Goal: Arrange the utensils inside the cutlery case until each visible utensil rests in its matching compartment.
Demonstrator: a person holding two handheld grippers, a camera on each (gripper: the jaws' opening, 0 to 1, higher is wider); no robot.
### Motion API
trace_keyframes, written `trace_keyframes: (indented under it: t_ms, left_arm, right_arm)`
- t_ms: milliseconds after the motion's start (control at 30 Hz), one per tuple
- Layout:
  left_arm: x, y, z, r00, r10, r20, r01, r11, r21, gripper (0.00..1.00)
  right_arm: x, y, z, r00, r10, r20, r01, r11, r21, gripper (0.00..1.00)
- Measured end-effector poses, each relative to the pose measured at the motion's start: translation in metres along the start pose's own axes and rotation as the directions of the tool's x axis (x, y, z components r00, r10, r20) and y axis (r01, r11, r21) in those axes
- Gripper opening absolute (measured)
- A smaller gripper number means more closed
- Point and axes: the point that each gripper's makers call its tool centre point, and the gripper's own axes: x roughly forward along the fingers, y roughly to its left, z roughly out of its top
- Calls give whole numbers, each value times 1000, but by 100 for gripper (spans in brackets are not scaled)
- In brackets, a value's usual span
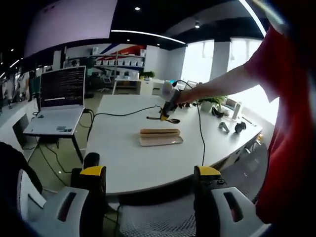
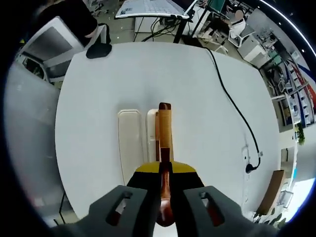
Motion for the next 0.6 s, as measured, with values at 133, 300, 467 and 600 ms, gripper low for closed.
trace_keyframes:
  t_ms: [133, 300, 467, 600]
  left_arm:
    - [0, 0, -1, 1000, 3, -3, -3, 1000, -3, 74]
    - [0, 1, -2, 1000, 10, -7, -10, 1000, -6, 74]
    - [1, 0, -2, 1000, 13, -6, -14, 1000, -8, 74]
    - [3, -2, -2, 1000, 10, -8, -10, 1000, -4, 74]
  right_arm:
    - [-1, 3, 3, 1000, 4, 8, -4, 1000, -12, 2]
    - [0, 0, 2, 1000, 2, 14, -2, 1000, -12, 2]
    - [2, -1, 2, 1000, -15, 20, 15, 1000, -17, 2]
    - [3, -1, 3, 999, -21, 29, 22, 1000, -16, 2]
